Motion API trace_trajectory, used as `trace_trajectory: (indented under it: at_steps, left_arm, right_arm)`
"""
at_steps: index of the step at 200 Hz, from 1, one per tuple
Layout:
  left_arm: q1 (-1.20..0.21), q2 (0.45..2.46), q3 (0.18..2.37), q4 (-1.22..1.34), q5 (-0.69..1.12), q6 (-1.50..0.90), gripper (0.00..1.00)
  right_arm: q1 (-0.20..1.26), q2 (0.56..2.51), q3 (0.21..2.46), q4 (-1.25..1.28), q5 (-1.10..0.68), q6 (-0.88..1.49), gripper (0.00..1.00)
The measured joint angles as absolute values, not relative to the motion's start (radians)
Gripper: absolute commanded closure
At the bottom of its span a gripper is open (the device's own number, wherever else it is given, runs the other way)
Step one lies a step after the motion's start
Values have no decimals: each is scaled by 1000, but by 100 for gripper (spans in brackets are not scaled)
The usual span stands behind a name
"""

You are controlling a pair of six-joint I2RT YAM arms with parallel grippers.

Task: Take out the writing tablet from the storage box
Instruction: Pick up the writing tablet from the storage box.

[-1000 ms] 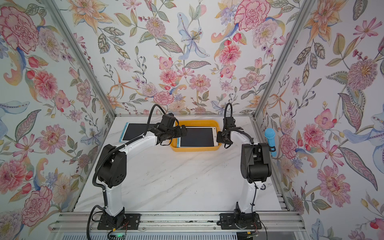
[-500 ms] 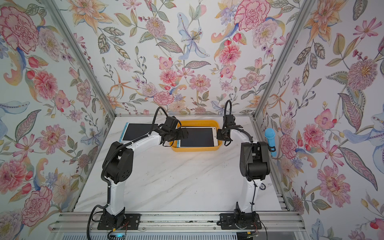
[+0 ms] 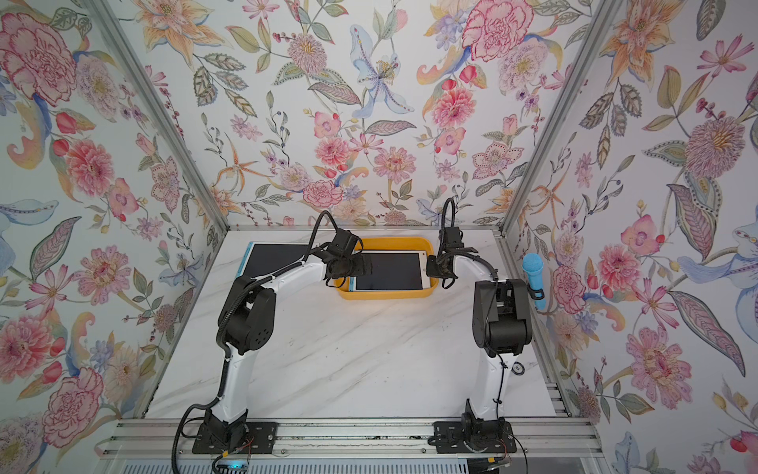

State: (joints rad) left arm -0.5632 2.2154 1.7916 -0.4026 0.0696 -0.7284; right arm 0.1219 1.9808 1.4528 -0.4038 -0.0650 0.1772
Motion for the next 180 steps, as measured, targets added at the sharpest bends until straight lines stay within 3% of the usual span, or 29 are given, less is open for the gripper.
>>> trace_trajectory:
  at_steps: [20, 180]
  left_arm:
    - [-563, 2238, 1824, -424, 47, -708, 0]
    - [-565, 2424, 2022, -502, 15, -658, 0]
  right_arm:
    - [128, 1981, 1452, -397, -63, 179, 100]
    - [129, 1981, 1448, -390, -65, 175, 100]
